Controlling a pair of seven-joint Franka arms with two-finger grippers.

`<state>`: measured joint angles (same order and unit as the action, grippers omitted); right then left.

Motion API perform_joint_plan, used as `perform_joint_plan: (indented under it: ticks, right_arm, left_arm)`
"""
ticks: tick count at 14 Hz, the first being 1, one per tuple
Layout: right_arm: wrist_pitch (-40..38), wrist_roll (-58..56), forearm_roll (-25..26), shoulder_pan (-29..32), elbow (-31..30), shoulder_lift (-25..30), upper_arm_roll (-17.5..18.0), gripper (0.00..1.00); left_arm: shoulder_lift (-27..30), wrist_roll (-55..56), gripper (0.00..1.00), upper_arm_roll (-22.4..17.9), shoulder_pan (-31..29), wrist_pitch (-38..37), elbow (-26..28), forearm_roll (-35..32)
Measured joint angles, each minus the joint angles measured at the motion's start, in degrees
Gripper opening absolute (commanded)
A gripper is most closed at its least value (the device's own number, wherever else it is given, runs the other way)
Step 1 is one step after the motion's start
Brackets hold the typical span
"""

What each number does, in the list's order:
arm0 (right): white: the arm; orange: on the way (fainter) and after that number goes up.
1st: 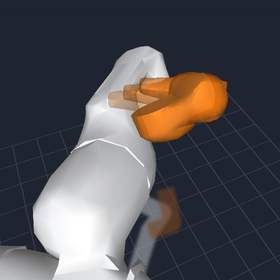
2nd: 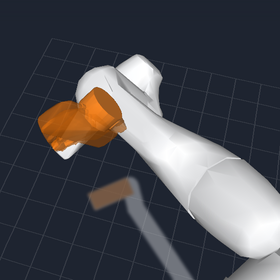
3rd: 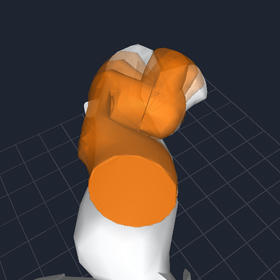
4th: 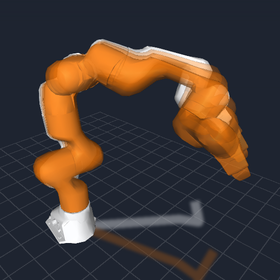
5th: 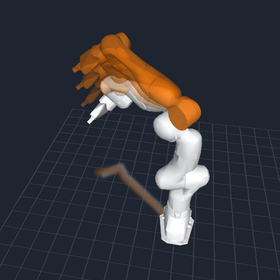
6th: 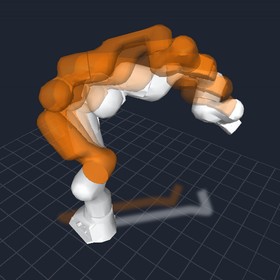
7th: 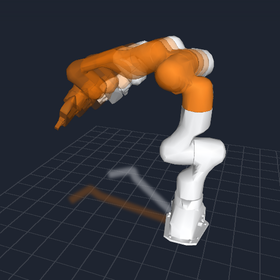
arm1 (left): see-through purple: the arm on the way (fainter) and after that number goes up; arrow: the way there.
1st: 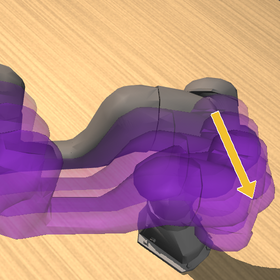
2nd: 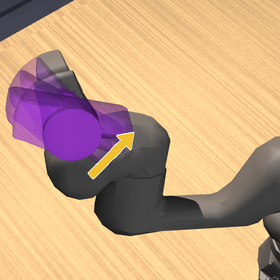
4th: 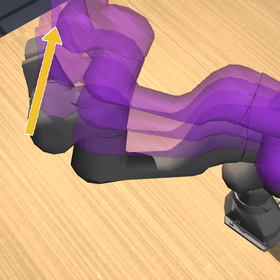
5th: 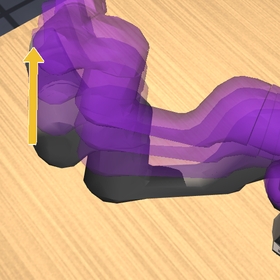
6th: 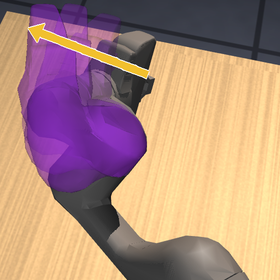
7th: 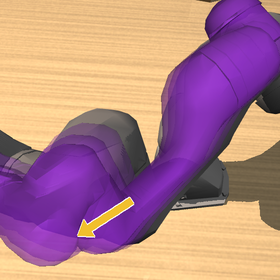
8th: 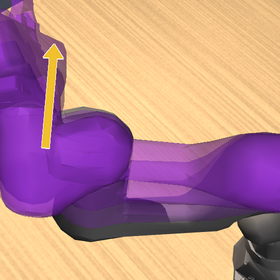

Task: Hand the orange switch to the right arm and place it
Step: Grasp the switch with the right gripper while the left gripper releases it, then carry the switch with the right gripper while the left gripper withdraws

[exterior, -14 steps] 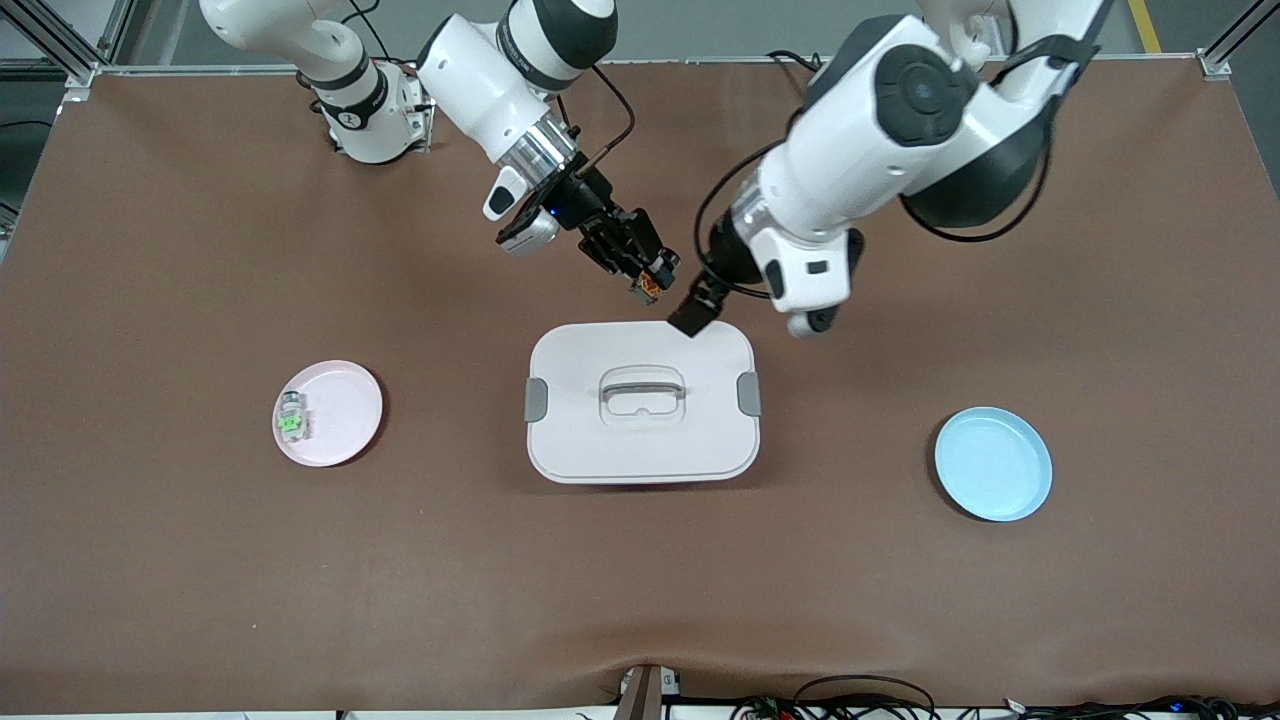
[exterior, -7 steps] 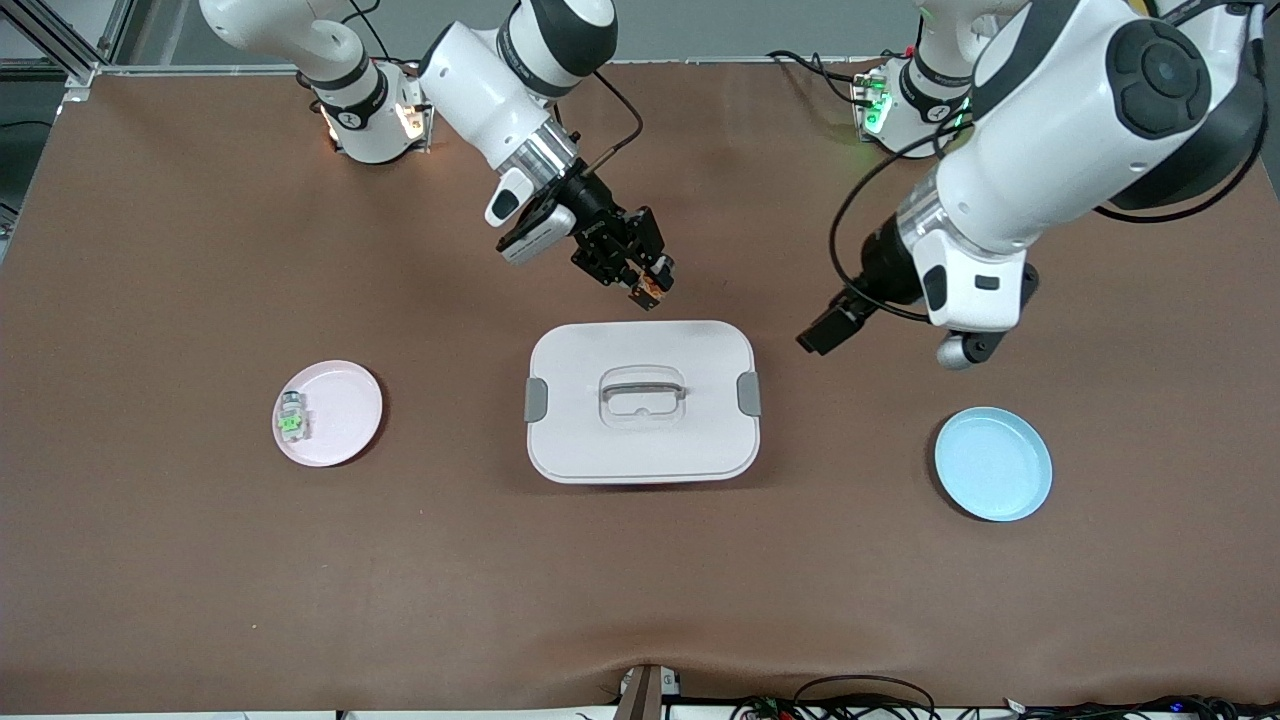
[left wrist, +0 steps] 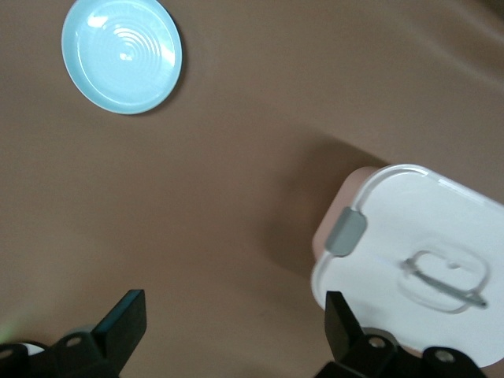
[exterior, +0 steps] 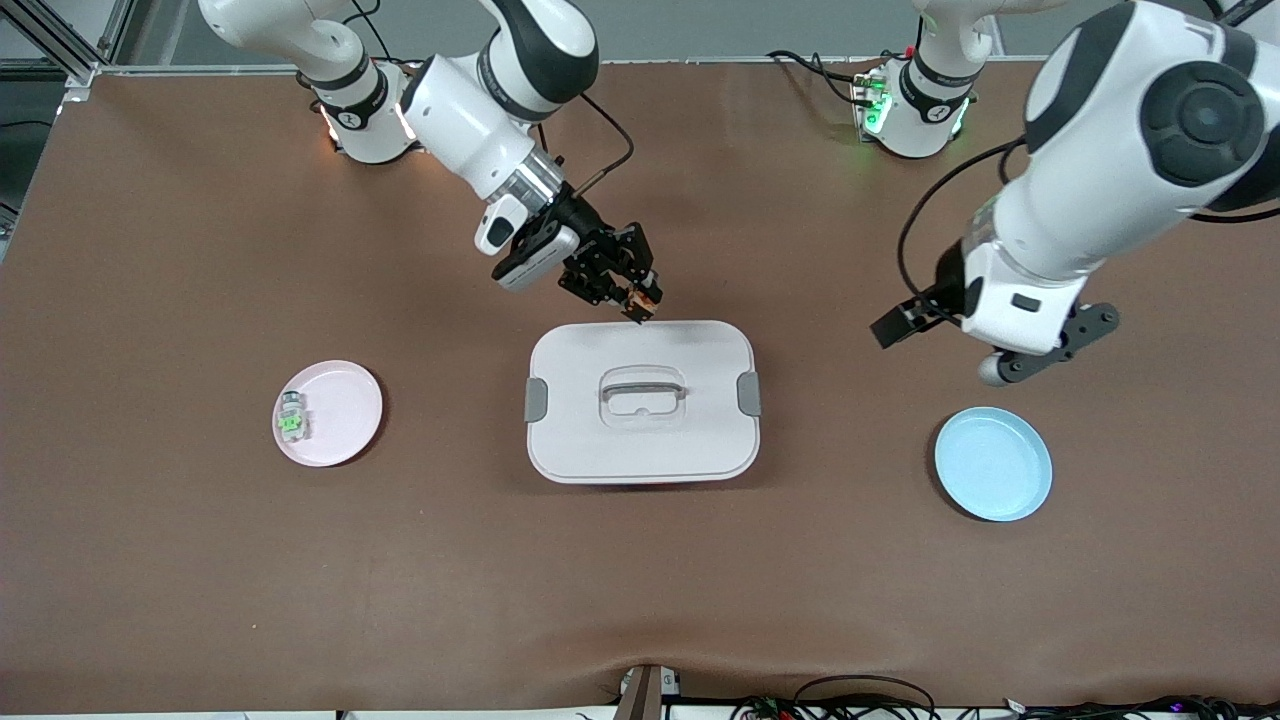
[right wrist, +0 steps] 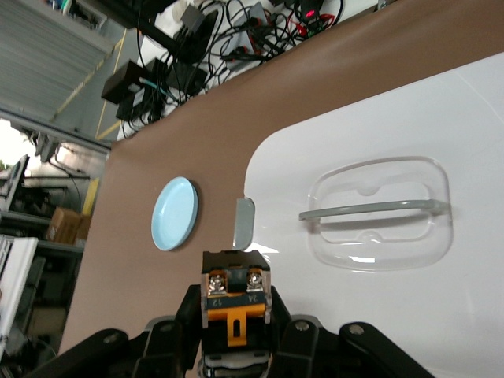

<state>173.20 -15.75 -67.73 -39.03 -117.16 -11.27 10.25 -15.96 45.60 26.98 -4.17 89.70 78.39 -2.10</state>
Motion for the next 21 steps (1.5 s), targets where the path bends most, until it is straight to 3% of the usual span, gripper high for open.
perform_joint_plan:
  ticks: [4, 8, 14, 17, 21]
  right_arm:
    - [-2.4, -8.0, 0.0, 2.6, -2.0, -0.3, -0.2, 0.00]
    - [-5.4, -16.3, 0.0, 5.1, -3.5, -0.9, -0.2, 0.00]
    - [-19.8, -19.8, 0.6, 12.6, -3.4, -0.7, -0.5, 0.00]
    - [-24.5, -19.3, 6.6, 16.1, -3.1, -0.6, -0.6, 0.00]
    - [-32.9, -11.5, 20.3, 20.2, 0.3, -0.5, -0.7, 0.00]
  left_arm:
    - [1.9, -12.8, 1.00, -0.1, -5.2, -4.4, 0.0, -0.6]
    - [2.4, -24.2, 1.00, -0.2, -8.3, -5.0, 0.0, -6.1]
    - [3.0, -35.5, 1.00, -0.2, -13.1, -5.1, -0.1, -7.5]
    - [4.1, -39.0, 1.00, -0.1, -14.4, -5.2, -0.1, -7.5]
    - [5.6, -39.7, 1.00, -0.1, -14.4, -5.3, -0.1, -7.5]
